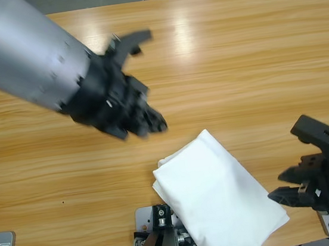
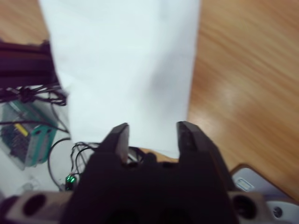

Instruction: Fold clothes

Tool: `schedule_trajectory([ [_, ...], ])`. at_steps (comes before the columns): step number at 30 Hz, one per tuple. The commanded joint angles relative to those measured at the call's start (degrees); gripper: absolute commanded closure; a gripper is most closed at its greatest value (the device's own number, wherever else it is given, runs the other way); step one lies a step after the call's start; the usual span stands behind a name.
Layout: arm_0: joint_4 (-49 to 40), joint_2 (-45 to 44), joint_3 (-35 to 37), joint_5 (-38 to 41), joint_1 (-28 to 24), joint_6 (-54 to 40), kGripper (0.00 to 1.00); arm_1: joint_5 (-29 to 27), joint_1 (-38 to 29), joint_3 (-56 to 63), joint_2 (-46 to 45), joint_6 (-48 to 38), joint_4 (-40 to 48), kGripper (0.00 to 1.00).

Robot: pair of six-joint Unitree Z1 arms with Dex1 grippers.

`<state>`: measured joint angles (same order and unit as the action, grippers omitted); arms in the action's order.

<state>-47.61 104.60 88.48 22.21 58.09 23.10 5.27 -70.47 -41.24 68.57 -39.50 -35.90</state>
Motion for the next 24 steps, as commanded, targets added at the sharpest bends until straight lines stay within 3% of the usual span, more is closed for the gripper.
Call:
schedule_trajectory([
  [1,0.0,4.9,-3.7,6.0,4.1,-0.4,1.000,5.7,0.6,7.3,-1.0,0.4,7.9,1.000],
  [4,1.2,4.7,-6.5,7.4,4.5,-0.2,1.000,10.5,0.6,9.6,0.5,1.3,15.4,1.000],
  [7,1.3,1.4,-9.6,5.1,4.5,-0.1,1.000,10.3,0.6,8.3,4.2,2.7,19.2,1.000],
  [8,1.3,-0.3,-11.2,3.0,4.3,0.2,0.929,9.4,0.6,8.1,5.6,2.9,19.5,1.000],
  [9,1.3,-2.2,-12.8,0.2,4.2,0.9,0.742,8.6,0.6,7.6,6.6,3.0,19.7,1.000],
  [12,1.3,-6.4,-16.7,-5.6,4.1,1.5,0.378,5.9,0.6,5.8,8.2,2.5,18.4,0.972],
  [13,1.3,-7.4,-17.7,-6.6,4.1,1.6,0.341,5.2,0.6,5.3,8.6,2.3,17.3,0.658],
  [14,1.3,-8.4,-18.6,-7.2,4.1,1.8,0.328,3.6,0.6,4.6,8.8,2.0,15.6,0.444],
  [16,1.3,-10.3,-20.4,-8.2,4.1,2.8,0.236,1.7,0.5,4.0,9.0,0.9,13.8,0.180],
  [17,1.3,-11.1,-21.1,-8.7,4.1,3.4,0.234,1.1,0.5,3.4,9.5,0.3,12.6,0.096],
  [20,1.3,-13.1,-23.1,-9.1,4.1,4.1,0.234,-0.6,-0.9,0.3,12.3,-3.0,9.2,0.002],
  [24,1.3,-15.4,-25.7,-9.4,4.1,5.1,0.237,-2.4,-5.5,-3.5,16.7,-5.8,7.0,0.000],
])
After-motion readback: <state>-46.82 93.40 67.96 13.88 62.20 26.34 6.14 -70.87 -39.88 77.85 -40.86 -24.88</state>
